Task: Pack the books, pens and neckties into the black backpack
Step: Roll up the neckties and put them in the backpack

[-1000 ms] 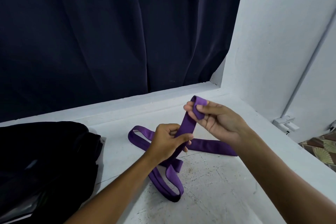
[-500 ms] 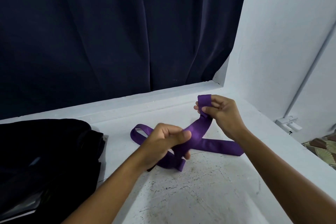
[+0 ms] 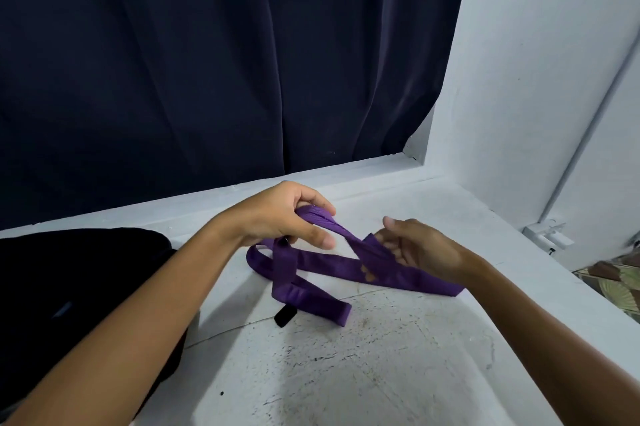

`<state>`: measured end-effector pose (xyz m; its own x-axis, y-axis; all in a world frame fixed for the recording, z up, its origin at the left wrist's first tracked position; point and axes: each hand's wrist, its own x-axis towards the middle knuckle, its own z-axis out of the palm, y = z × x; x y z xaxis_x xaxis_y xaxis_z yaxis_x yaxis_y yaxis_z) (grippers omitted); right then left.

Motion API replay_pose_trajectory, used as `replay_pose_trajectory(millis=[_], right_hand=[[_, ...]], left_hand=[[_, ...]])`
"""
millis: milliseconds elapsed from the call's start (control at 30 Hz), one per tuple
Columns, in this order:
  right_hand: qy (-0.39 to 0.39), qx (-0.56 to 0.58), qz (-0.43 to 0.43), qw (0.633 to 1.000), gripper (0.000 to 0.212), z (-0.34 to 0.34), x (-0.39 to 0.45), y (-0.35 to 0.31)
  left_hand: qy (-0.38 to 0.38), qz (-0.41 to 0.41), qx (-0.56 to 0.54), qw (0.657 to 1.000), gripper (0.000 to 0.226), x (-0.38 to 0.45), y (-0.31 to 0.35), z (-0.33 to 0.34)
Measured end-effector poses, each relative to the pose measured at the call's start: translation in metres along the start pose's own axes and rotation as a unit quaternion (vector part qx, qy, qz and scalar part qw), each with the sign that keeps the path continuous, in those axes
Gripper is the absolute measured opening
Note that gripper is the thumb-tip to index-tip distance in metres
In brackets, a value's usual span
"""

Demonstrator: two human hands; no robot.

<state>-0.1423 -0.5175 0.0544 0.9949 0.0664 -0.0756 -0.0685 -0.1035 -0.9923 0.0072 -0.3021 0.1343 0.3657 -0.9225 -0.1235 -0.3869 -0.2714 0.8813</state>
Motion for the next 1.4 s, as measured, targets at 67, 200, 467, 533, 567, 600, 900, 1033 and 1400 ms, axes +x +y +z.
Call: replay_pose_trajectory(millis=[67,200,467,533,567,600,900,1033,1400], right_hand=[[-0.097,0.059,0.033,0.993,0.085,0.0,-0.004,-0.003],[-0.196,0.218,-0.015,0.956,0.081,-0.001,-0.009,-0.011],[-0.112,0.351,-0.142,0.919,0.026,0.017,-0.011,-0.035],[-0.001,0.355,-0.164,0.921,0.026,0.027,-0.007,-0.045],[0.043,0.357,-0.179,0.916,0.022,0.03,-0.004,-0.049],[0.078,0.362,-0.193,0.909,0.02,0.033,-0.001,-0.052],[0.181,0.335,-0.217,0.899,0.032,0.037,0.014,-0.062],[0.209,0.304,-0.214,0.904,0.032,0.036,0.015,-0.068],[0.292,0.25,-0.214,0.898,0.031,0.03,0.026,-0.072]], left_hand=[[-0.011,-0.016,0.008,1.0,0.061,0.006,-0.001,-0.005],[-0.028,0.006,-0.018,0.999,0.034,0.018,-0.014,0.001],[0.045,0.059,-0.269,0.96,0.061,0.039,-0.053,0.047],[0.056,0.09,-0.307,0.946,0.046,0.041,-0.053,0.062],[0.083,0.098,-0.316,0.94,0.043,0.041,-0.051,0.07],[0.123,0.098,-0.322,0.934,0.042,0.041,-0.048,0.077],[0.198,0.16,-0.247,0.935,0.025,0.033,-0.036,0.085],[0.156,0.114,-0.31,0.931,0.015,0.025,-0.034,0.082],[0.265,0.057,-0.324,0.906,0.015,0.016,-0.022,0.096]])
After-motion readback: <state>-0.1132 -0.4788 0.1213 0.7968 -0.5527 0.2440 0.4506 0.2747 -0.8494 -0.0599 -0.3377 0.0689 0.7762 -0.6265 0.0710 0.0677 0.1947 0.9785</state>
